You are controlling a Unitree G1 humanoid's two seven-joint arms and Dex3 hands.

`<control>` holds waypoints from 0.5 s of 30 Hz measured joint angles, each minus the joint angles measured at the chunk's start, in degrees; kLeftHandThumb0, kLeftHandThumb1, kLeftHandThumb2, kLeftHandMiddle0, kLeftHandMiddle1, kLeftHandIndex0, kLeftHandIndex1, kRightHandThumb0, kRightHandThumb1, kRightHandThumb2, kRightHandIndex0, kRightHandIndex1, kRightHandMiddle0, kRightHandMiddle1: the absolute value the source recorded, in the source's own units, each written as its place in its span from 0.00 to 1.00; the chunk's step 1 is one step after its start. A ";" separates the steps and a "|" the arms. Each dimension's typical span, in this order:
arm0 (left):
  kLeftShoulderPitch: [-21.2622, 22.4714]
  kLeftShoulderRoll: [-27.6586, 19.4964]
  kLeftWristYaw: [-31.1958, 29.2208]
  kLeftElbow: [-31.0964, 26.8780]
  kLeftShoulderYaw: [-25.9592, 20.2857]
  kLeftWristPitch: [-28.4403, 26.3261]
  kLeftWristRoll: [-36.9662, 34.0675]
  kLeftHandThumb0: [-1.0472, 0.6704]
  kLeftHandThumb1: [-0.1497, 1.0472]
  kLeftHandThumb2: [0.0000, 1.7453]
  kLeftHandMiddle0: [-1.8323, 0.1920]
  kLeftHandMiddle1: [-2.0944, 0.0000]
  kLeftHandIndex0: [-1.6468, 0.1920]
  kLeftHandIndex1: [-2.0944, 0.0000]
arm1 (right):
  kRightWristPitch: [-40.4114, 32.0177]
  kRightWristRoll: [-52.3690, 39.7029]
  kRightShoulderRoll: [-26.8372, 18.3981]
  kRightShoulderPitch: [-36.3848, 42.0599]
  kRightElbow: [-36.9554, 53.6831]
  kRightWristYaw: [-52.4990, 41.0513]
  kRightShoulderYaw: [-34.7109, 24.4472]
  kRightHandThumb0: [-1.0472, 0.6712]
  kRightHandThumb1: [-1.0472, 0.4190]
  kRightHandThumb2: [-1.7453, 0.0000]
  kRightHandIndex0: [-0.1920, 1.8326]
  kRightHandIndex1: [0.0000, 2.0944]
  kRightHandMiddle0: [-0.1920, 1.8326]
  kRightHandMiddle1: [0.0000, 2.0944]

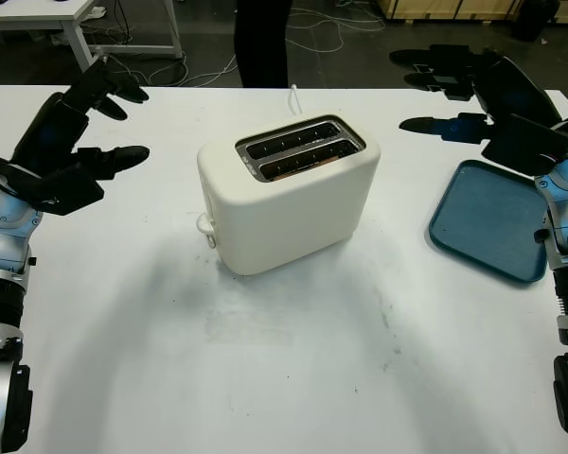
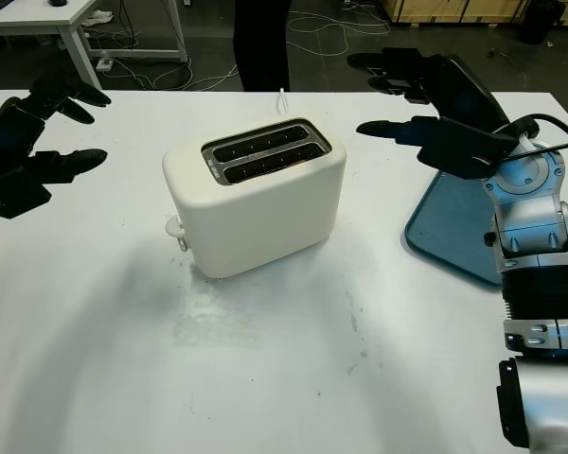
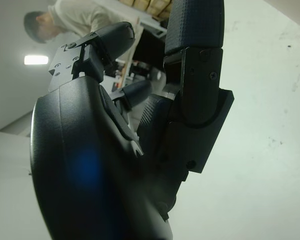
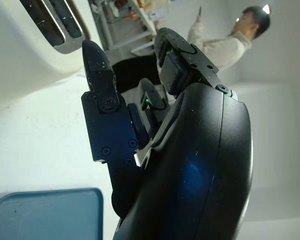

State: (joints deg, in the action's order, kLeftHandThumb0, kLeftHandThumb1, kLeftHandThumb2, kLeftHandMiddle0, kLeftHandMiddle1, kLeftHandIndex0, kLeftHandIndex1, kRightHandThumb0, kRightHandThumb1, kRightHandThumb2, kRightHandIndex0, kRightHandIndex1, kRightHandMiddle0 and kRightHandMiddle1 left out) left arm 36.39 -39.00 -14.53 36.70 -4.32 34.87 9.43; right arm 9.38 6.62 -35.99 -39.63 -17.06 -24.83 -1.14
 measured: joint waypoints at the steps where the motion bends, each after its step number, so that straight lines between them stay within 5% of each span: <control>1: 0.00 0.00 0.00 -0.01 0.00 -0.01 0.00 0.00 0.89 0.24 0.91 0.27 0.90 0.37 | 0.00 0.00 0.00 0.00 0.00 0.00 0.00 0.37 0.13 1.00 0.35 0.00 0.33 0.00; 15: 0.00 0.01 0.00 0.03 0.00 0.12 -0.08 0.00 0.89 0.24 0.91 0.28 0.90 0.38 | 0.01 0.20 0.04 0.00 0.00 0.00 0.01 0.39 0.13 1.00 0.34 0.00 0.33 0.00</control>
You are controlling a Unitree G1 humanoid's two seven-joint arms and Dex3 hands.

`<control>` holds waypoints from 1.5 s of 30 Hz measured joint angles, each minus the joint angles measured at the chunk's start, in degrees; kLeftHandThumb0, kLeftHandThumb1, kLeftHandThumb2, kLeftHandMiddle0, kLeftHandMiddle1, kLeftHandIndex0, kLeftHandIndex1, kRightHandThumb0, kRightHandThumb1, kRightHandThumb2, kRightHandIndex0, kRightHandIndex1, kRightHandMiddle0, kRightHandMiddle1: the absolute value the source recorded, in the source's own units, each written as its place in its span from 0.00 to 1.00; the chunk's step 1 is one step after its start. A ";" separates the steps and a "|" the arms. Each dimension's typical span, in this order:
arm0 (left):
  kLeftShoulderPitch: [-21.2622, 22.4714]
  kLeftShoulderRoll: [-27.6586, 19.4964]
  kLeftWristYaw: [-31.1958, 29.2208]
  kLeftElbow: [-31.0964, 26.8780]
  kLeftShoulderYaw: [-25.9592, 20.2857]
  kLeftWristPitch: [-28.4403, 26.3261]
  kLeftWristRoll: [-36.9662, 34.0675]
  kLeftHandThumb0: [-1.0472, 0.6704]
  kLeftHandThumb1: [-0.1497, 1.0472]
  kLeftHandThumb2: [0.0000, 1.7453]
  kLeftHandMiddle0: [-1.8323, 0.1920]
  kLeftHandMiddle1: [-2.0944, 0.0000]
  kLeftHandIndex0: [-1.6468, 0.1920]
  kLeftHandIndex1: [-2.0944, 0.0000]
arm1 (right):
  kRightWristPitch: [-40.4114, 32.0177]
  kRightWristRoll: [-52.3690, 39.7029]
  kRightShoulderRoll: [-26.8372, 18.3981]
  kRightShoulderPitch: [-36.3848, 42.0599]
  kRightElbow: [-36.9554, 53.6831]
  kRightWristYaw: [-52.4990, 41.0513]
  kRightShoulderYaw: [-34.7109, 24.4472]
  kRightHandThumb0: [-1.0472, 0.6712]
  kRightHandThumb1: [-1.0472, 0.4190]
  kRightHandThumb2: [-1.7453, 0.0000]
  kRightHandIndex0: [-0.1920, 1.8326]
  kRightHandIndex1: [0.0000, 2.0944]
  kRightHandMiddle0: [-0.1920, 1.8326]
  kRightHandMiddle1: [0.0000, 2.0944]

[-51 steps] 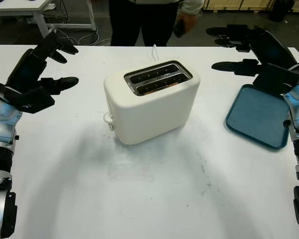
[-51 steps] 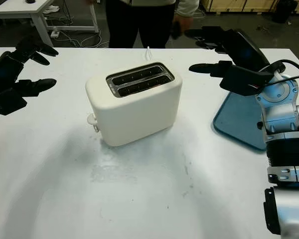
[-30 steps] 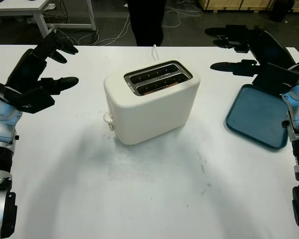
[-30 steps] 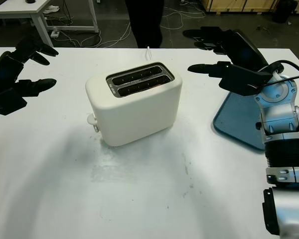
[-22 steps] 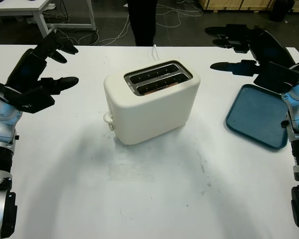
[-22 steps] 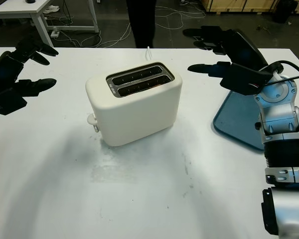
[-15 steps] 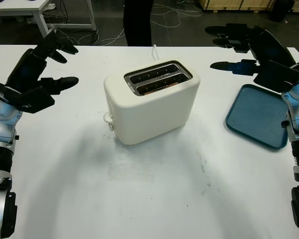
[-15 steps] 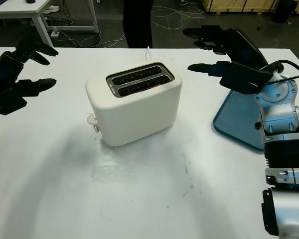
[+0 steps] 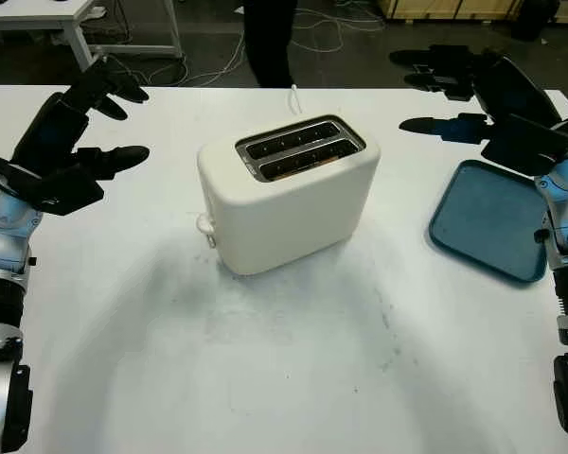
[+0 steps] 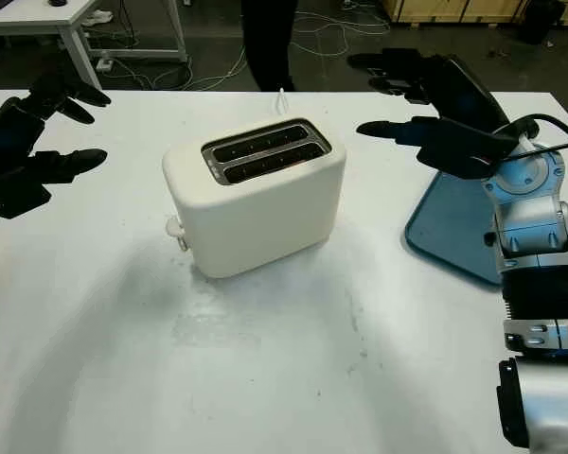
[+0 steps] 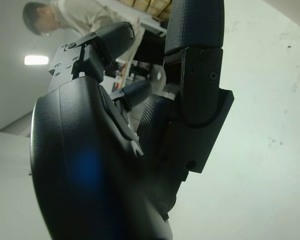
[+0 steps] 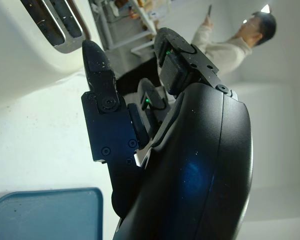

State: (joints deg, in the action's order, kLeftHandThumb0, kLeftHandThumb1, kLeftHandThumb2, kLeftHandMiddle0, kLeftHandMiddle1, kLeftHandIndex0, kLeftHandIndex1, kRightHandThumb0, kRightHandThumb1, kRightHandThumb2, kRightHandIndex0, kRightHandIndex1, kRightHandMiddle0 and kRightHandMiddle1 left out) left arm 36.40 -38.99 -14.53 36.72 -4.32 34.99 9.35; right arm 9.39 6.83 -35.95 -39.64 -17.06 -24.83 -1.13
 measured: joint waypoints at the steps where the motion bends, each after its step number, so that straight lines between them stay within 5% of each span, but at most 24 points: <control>1: 0.00 0.00 0.00 0.00 0.00 0.00 0.00 0.00 0.89 0.24 0.91 0.28 0.90 0.38 | 0.00 0.00 0.02 0.00 0.00 0.00 0.00 0.39 0.13 1.00 0.34 0.00 0.33 0.00; 45: 0.00 0.00 0.01 0.23 -0.02 0.48 0.00 0.00 0.89 0.24 0.91 0.28 0.90 0.37 | 0.33 0.92 0.05 0.00 0.00 0.01 0.05 0.37 0.12 1.00 0.36 0.01 0.34 0.00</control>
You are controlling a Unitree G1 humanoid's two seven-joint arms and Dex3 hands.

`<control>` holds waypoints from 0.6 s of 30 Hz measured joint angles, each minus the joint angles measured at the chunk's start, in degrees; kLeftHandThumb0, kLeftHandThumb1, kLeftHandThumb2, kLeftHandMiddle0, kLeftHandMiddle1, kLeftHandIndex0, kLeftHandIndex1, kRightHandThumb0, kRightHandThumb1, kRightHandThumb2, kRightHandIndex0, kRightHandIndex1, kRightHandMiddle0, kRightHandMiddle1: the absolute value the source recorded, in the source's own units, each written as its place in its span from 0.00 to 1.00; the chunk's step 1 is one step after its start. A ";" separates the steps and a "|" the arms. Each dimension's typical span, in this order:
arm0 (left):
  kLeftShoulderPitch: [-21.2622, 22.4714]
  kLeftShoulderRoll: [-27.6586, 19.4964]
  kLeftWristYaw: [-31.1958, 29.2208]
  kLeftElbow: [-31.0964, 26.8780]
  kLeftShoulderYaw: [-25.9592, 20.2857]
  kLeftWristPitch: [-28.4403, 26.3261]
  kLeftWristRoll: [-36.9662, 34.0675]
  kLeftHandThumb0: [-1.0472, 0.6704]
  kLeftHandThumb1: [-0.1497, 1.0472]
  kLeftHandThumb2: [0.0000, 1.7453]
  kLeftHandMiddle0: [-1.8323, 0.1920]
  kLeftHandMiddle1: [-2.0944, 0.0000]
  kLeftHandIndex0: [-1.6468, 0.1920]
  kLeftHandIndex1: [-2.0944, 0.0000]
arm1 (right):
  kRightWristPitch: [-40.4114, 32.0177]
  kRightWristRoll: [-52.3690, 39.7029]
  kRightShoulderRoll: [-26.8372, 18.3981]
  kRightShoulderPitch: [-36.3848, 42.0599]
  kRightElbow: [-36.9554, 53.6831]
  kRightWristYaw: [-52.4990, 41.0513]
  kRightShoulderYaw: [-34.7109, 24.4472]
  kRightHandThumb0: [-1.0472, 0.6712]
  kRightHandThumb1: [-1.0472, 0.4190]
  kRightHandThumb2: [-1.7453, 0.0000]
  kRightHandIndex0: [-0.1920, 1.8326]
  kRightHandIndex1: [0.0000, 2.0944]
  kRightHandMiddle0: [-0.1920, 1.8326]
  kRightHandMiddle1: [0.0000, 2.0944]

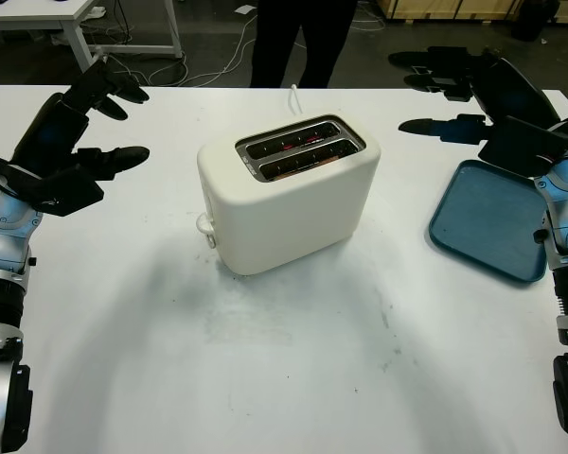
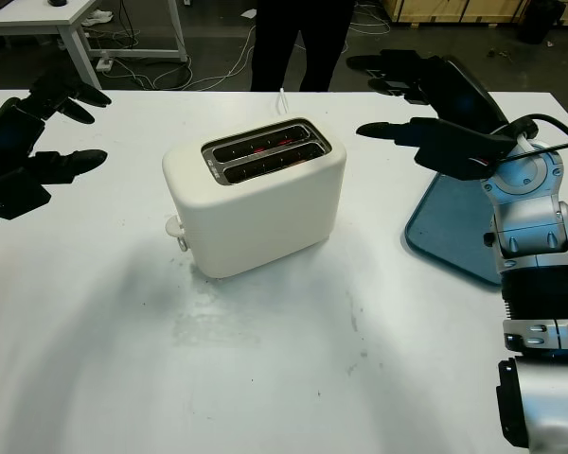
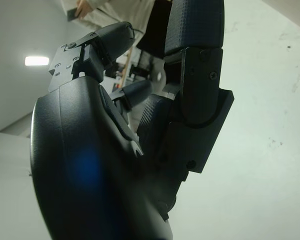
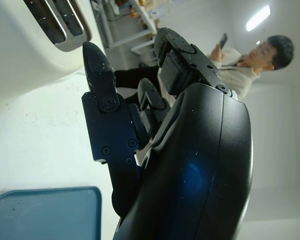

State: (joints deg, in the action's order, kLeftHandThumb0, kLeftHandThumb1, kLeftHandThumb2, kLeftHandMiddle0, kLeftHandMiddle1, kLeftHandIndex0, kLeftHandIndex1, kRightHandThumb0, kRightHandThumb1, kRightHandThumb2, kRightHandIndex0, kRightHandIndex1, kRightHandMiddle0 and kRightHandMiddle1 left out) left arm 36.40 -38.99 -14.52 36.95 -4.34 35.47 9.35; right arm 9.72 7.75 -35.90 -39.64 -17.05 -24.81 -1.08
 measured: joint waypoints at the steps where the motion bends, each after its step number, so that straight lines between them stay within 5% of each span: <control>1: 0.00 0.00 0.00 0.00 0.00 0.00 0.00 0.00 0.89 0.24 0.91 0.28 0.90 0.37 | 0.01 0.00 0.00 0.00 0.00 0.00 0.00 0.36 0.12 1.00 0.36 0.01 0.34 0.00; 18: 0.00 0.00 0.00 0.01 -0.02 0.01 0.00 0.00 0.89 0.24 0.91 0.28 0.90 0.38 | 0.11 -0.06 0.02 0.00 0.20 0.00 -0.04 0.40 0.13 1.00 0.36 0.00 0.34 0.00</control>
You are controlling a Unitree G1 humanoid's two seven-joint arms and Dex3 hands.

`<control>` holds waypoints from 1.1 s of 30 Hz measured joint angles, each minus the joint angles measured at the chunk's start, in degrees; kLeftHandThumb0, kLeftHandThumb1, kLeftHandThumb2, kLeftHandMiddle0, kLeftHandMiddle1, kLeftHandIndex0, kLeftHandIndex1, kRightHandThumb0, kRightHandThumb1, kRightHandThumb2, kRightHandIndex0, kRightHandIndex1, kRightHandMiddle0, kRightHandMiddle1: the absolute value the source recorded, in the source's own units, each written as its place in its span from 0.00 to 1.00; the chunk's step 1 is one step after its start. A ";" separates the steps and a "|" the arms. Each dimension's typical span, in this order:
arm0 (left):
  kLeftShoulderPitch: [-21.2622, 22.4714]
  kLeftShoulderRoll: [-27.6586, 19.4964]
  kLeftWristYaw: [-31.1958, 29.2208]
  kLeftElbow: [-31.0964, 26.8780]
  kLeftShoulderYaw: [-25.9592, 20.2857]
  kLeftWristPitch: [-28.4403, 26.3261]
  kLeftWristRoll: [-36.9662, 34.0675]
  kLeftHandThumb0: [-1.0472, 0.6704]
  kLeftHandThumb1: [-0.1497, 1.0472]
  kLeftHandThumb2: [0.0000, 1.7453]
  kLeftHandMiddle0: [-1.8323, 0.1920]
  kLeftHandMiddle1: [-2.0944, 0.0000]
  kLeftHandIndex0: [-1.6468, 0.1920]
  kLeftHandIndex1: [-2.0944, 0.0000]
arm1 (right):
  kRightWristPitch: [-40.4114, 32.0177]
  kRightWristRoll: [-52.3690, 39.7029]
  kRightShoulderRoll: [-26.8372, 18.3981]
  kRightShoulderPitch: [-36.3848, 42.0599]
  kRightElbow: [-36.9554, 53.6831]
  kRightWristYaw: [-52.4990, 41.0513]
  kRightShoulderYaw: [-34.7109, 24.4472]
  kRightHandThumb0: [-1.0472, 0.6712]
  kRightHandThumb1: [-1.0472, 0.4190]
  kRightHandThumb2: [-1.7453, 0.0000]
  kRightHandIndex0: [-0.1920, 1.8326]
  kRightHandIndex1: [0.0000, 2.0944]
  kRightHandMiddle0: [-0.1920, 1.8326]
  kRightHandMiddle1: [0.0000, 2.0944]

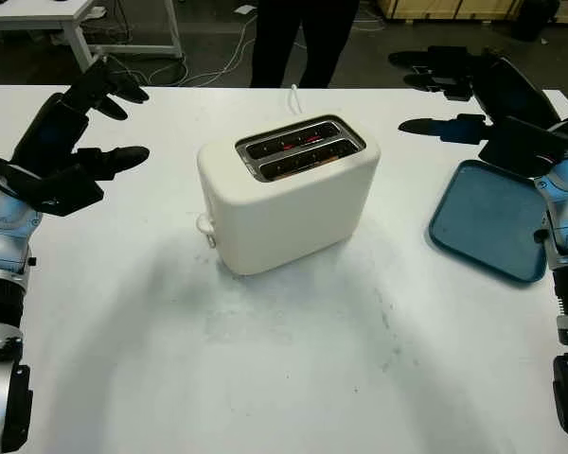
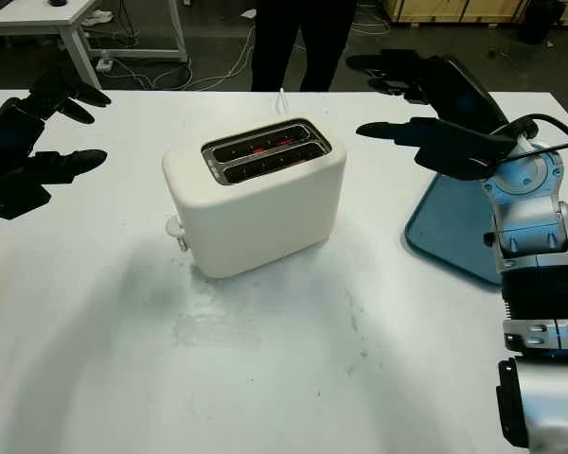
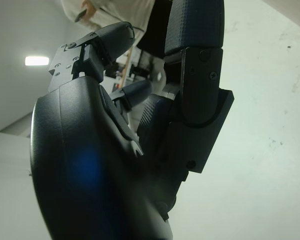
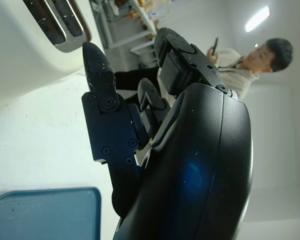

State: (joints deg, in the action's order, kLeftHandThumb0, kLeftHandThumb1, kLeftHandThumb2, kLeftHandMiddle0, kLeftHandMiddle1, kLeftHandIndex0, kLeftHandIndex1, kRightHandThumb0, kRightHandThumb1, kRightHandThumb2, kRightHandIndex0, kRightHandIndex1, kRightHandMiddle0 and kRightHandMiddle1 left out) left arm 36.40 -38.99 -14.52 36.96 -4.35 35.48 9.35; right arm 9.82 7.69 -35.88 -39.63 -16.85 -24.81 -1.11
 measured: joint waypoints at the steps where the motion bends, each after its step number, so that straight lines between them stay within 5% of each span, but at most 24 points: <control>1: 0.00 0.00 0.00 0.00 0.00 0.00 0.00 0.00 0.89 0.24 0.91 0.28 0.90 0.38 | 0.00 0.00 0.00 0.00 0.16 0.00 0.00 0.40 0.13 1.00 0.36 0.00 0.34 0.00; 33: 0.00 0.00 0.00 -0.15 0.00 -0.07 -0.02 0.00 0.89 0.24 0.91 0.28 0.90 0.38 | -0.38 0.26 0.00 0.00 0.81 0.00 0.01 0.38 0.13 1.00 0.37 0.01 0.35 0.00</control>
State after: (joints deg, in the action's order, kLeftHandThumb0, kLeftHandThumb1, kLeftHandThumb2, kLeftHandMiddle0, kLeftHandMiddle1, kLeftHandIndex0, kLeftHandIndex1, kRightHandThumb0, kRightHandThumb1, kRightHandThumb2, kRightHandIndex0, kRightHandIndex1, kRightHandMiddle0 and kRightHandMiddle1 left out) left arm 36.39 -38.99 -14.52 36.81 -4.35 35.41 9.33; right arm 9.45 7.95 -35.89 -39.64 -16.04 -24.81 -1.10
